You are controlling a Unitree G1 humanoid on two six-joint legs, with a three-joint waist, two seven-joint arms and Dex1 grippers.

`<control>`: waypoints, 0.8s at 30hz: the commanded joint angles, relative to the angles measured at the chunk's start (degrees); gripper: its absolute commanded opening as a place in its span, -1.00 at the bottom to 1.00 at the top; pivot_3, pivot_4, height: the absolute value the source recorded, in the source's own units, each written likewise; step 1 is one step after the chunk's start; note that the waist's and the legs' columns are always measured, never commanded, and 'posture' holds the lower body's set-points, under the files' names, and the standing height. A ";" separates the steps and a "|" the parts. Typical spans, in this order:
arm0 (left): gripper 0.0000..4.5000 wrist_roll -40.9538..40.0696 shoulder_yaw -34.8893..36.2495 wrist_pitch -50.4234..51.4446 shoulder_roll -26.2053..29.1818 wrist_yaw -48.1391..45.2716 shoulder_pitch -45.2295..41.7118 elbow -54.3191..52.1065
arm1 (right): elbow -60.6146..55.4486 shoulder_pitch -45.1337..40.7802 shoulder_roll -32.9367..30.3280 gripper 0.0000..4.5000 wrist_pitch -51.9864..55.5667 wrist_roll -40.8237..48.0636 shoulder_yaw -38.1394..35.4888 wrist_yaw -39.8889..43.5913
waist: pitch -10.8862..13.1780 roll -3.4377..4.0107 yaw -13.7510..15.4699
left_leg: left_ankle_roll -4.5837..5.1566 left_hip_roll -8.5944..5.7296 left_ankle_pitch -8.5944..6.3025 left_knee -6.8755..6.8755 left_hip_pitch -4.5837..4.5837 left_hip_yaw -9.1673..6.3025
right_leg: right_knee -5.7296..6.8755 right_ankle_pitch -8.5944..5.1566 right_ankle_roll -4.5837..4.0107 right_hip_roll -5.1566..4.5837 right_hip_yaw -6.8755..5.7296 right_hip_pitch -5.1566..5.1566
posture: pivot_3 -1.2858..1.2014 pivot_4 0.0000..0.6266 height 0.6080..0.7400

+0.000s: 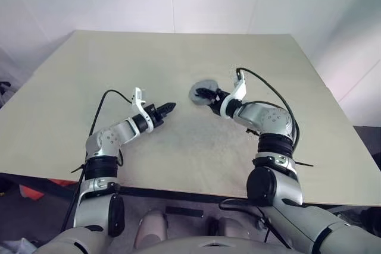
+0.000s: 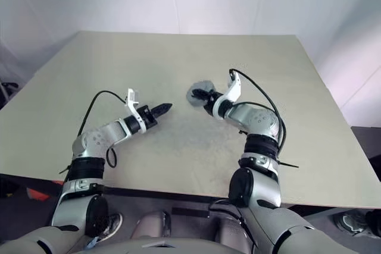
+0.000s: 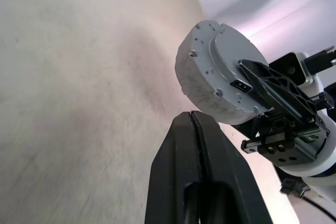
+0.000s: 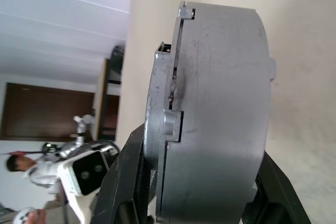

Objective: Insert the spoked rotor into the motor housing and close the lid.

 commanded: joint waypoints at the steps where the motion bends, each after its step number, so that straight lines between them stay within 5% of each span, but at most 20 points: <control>1: -0.59 -5.47 5.79 -1.46 -0.81 2.49 -1.39 -1.19 | -2.25 -4.39 1.56 -0.10 3.39 8.00 -1.71 0.43 | 0.01 0.00 -0.05 | 0.05 0.01 -0.03 0.02 -0.02 0.00 | -0.01 -0.01 -0.01 0.00 0.00 -0.01 | 0.03 -1.00 1.00; 11: 0.99 -18.88 13.33 3.48 -3.00 7.58 -3.35 0.62 | -6.11 -5.08 2.90 -0.10 12.29 14.47 0.16 -1.57 | 0.03 -0.02 0.33 | 0.11 0.05 -0.08 0.38 -0.04 0.00 | 0.02 -0.02 0.00 -0.03 0.02 0.13 | 0.03 -1.00 1.00; 24: 0.99 -27.28 13.34 9.24 -1.76 6.38 -6.84 6.91 | -14.62 -1.21 4.04 -0.10 17.91 18.27 6.28 1.35 | 0.03 -0.05 0.40 | 0.09 0.09 -0.07 0.51 0.00 -0.04 | 0.07 0.03 0.10 -0.03 0.02 0.23 | 0.03 -1.00 1.00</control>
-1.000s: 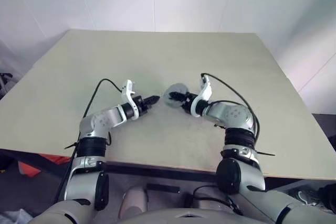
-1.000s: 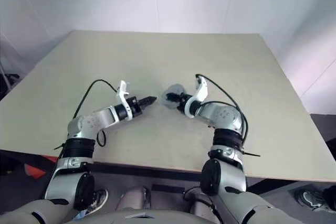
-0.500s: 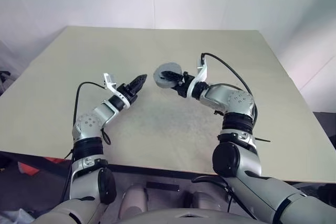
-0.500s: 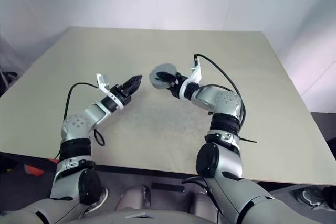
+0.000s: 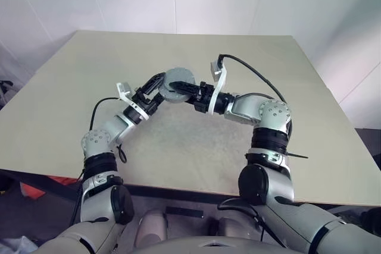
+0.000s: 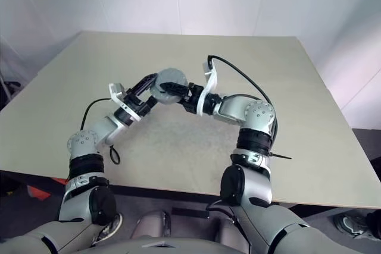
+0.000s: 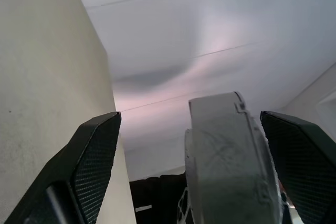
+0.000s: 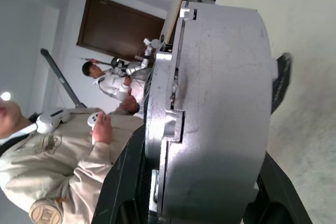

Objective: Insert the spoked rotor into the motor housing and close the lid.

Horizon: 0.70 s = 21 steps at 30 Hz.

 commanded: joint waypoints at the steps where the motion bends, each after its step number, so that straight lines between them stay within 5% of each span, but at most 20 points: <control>1: 0.99 -1.50 -1.00 0.36 0.76 -1.17 -2.50 -0.22 | -4.05 -0.13 0.47 -0.10 -0.13 2.90 1.82 1.60 | 0.00 0.00 0.01 | 0.00 0.00 0.00 0.00 0.00 -0.01 | 0.00 0.00 0.00 0.00 0.00 0.00 | 0.03 -1.00 1.00; 17: 0.99 0.28 -5.64 1.56 1.68 -2.31 -0.92 -1.98 | -4.93 2.06 -0.36 -0.10 -2.85 2.43 5.10 2.16 | 0.00 0.00 0.01 | -0.01 0.00 0.00 0.02 0.01 -0.02 | 0.02 0.01 0.02 0.00 -0.01 0.02 | 0.03 -1.00 1.00; 21: 0.42 0.79 -5.81 0.22 1.69 -2.37 -0.70 -2.16 | -4.87 2.18 -0.48 -0.10 -3.35 2.55 5.44 2.14 | 0.00 -0.01 0.02 | -0.01 0.00 0.00 0.04 0.01 -0.02 | 0.02 0.01 0.03 0.00 -0.01 0.02 | 0.03 -1.00 1.00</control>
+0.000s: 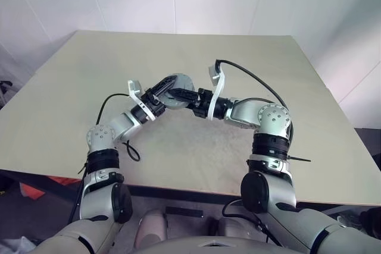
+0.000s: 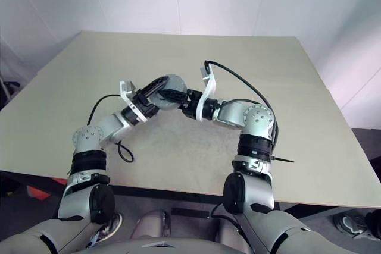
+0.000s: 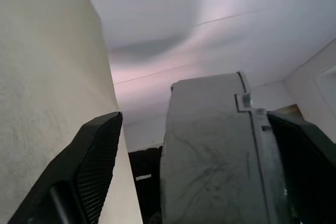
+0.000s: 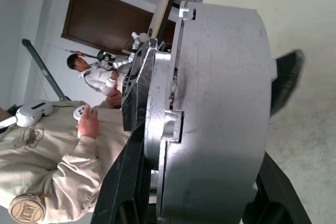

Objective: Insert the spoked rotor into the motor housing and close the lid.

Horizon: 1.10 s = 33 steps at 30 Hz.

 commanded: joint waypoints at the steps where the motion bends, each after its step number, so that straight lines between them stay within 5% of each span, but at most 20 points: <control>1: 0.26 0.42 -0.48 -1.21 0.61 -0.44 -0.14 -1.52 | -2.47 -1.17 0.26 -0.10 -1.40 2.61 0.34 1.73 | 0.00 0.00 0.00 | 0.00 0.00 0.00 0.00 0.00 0.00 | 0.01 0.00 0.00 0.00 0.00 0.01 | 0.03 -1.00 1.00; 3: 0.00 0.55 -0.61 -1.29 0.69 -0.56 -0.01 -1.47 | -2.48 -1.12 0.20 -0.10 -1.64 2.59 0.48 1.72 | 0.00 0.00 -0.02 | 0.00 0.00 0.00 0.01 0.00 0.00 | 0.01 0.00 0.00 0.00 0.00 0.01 | 0.03 -1.00 1.00; 10: 0.00 0.99 -0.98 -1.49 0.86 -0.30 0.63 -1.87 | -2.93 -0.44 -0.16 -0.10 -4.82 0.43 1.69 1.38 | 0.00 -0.01 0.01 | 0.00 0.00 0.00 0.03 0.00 0.00 | 0.02 0.01 0.01 0.00 0.00 0.02 | 0.03 -1.00 1.00; 18: 0.00 1.69 -0.99 -2.60 1.12 0.12 1.00 -2.07 | -2.81 0.11 -1.54 0.98 -12.40 -5.55 5.49 0.54 | 0.00 -0.01 0.00 | 0.00 0.01 0.00 0.09 0.01 0.00 | 0.05 0.02 0.04 0.00 0.00 0.05 | 0.03 -1.00 1.00; 26: 0.00 6.11 0.55 -9.15 2.31 1.88 0.70 0.13 | -0.41 0.71 -2.66 0.98 -18.74 -11.05 8.14 0.49 | 0.00 -0.01 -0.10 | 0.00 0.01 0.00 0.12 0.00 0.00 | 0.05 0.03 0.05 0.00 0.00 0.05 | 0.03 -1.00 1.00; 33: 0.00 10.56 8.40 -25.75 7.06 7.63 -2.66 10.13 | 0.63 1.33 -3.59 0.98 -19.63 -12.77 8.84 1.43 | 0.00 -0.02 -0.16 | 0.00 0.03 0.00 0.13 0.01 -0.04 | 0.05 0.03 0.07 0.02 -0.01 0.05 | 0.03 -1.00 1.00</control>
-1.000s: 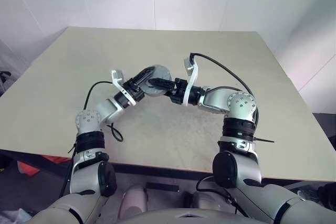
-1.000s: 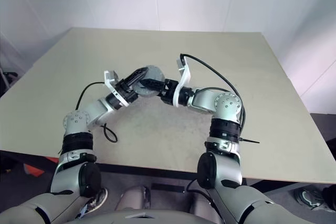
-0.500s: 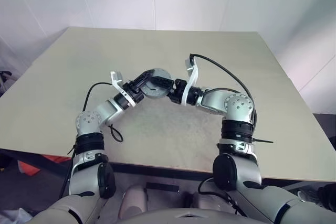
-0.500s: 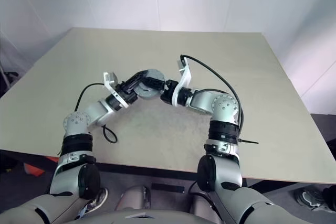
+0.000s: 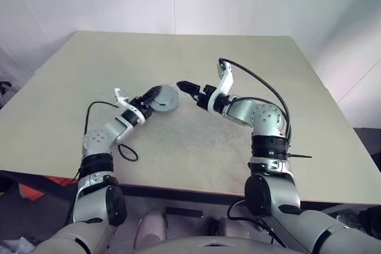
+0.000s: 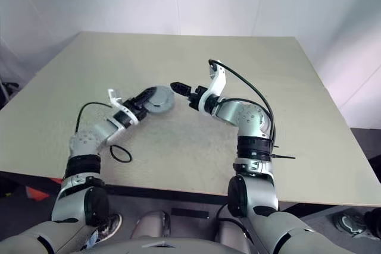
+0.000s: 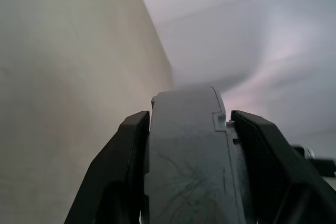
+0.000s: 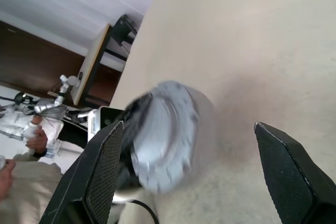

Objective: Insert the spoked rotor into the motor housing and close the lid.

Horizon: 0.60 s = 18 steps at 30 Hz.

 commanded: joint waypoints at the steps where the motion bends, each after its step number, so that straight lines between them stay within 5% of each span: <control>1: 0.00 1.56 4.35 -9.72 2.80 1.88 -3.76 2.78 | -0.55 -0.48 -0.44 0.98 -0.88 -0.14 0.95 1.28 | 0.00 -0.01 0.07 | 0.00 -0.01 0.00 0.00 -0.01 -0.01 | 0.00 0.00 0.00 0.00 0.00 0.00 | 0.03 -1.00 1.00; 18: 0.00 12.47 5.13 -24.78 7.12 5.49 -6.06 16.72 | 0.77 -0.77 -0.93 0.98 -1.17 -0.81 0.62 1.56 | 0.01 -0.22 0.34 | 0.00 0.03 -0.01 0.14 0.33 -0.02 | 0.05 0.03 0.10 -0.02 -0.02 0.43 | 0.03 -1.00 1.00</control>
